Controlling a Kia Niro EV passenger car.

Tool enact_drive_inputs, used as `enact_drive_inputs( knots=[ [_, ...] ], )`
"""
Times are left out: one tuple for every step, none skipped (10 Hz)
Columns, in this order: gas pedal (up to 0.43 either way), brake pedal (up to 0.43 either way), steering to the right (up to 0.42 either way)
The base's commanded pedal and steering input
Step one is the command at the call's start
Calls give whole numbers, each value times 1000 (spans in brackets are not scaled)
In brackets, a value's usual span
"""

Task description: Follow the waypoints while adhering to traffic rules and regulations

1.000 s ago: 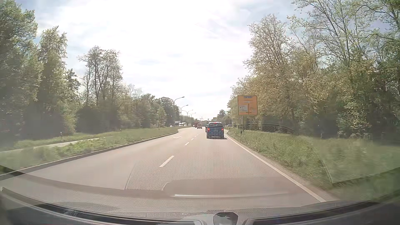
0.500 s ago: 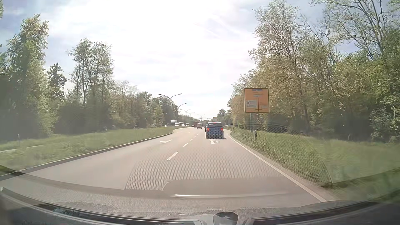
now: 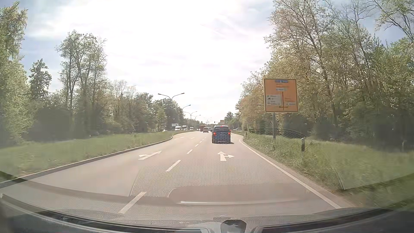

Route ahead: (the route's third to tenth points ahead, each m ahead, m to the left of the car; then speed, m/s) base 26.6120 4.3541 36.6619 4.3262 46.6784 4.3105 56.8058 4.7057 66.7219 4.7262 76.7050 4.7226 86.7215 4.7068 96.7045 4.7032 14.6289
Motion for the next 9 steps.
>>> enact_drive_inputs(
  knots=[
    [0,0,0],
    [0,0,0],
    [0,0,0],
    [0,0,0],
    [0,0,0],
    [0,0,0],
    [0,0,0],
    [0,0,0],
    [0,0,0]
  ],
)
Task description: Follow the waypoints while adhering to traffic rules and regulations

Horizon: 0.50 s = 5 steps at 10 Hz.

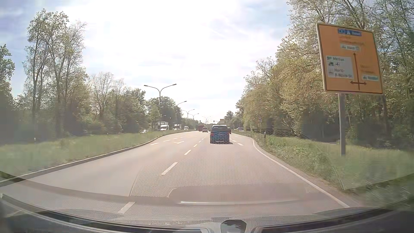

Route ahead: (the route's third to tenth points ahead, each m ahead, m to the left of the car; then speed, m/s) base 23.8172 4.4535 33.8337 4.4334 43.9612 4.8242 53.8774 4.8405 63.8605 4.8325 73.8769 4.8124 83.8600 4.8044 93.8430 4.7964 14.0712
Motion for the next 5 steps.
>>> enact_drive_inputs(
  knots=[
    [0,0,0],
    [0,0,0],
    [0,0,0],
    [0,0,0],
    [0,0,0]
  ],
)
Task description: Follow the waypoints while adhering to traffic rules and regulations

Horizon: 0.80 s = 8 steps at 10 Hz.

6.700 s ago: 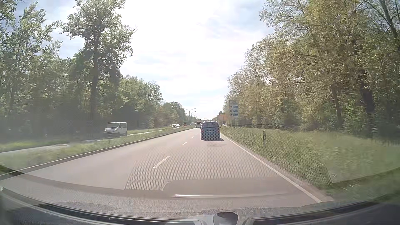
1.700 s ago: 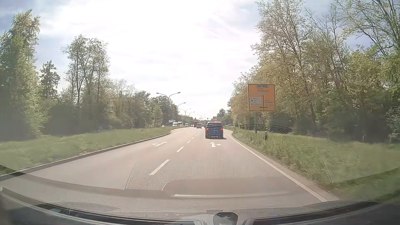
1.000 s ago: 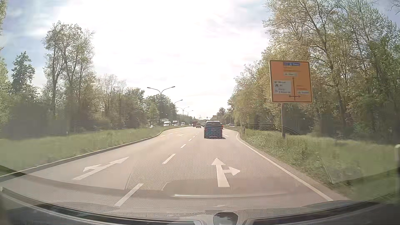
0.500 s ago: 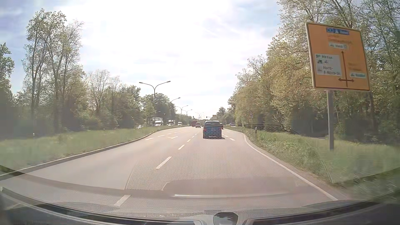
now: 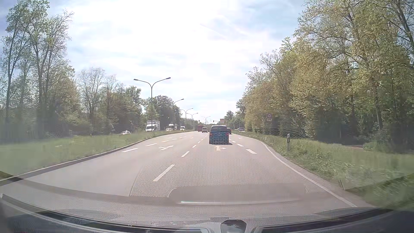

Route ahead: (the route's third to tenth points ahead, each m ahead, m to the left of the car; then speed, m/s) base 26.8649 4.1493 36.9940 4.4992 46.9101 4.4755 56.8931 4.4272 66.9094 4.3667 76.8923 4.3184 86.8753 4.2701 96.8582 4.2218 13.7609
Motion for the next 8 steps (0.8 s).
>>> enact_drive_inputs(
  knots=[
    [0,0,0],
    [0,0,0],
    [0,0,0],
    [0,0,0],
    [0,0,0],
    [0,0,0],
    [0,0,0],
    [0,0,0]
  ],
)
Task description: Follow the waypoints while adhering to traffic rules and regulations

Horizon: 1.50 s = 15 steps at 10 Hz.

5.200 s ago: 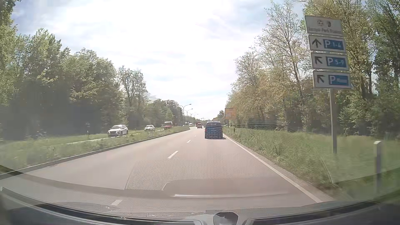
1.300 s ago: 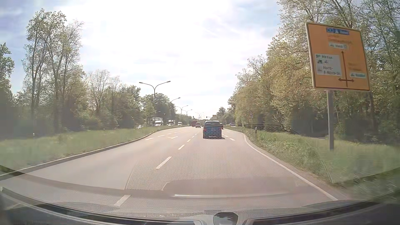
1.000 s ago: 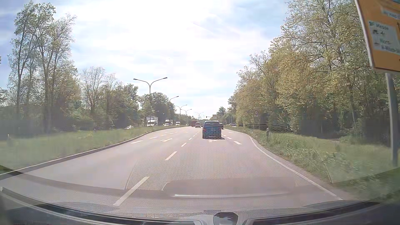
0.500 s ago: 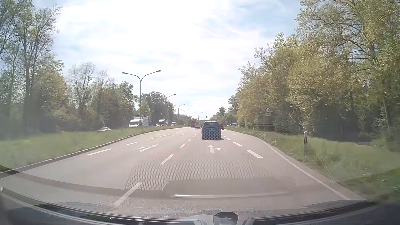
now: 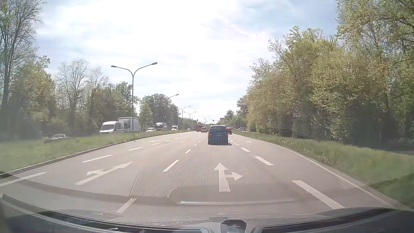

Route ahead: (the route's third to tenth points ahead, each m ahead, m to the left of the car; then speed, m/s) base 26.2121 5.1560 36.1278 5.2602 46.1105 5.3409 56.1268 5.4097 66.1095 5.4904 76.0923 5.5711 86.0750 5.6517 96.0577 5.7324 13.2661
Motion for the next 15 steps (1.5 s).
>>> enact_drive_inputs(
  knots=[
    [0,0,0],
    [0,0,0],
    [0,0,0],
    [0,0,0],
    [0,0,0],
    [0,0,0],
    [0,0,0],
    [0,0,0],
    [0,0,0],
    [0,0,0],
    [0,0,0],
    [0,0,0],
    [0,0,0],
    [0,0,0],
    [0,0,0]
  ],
)
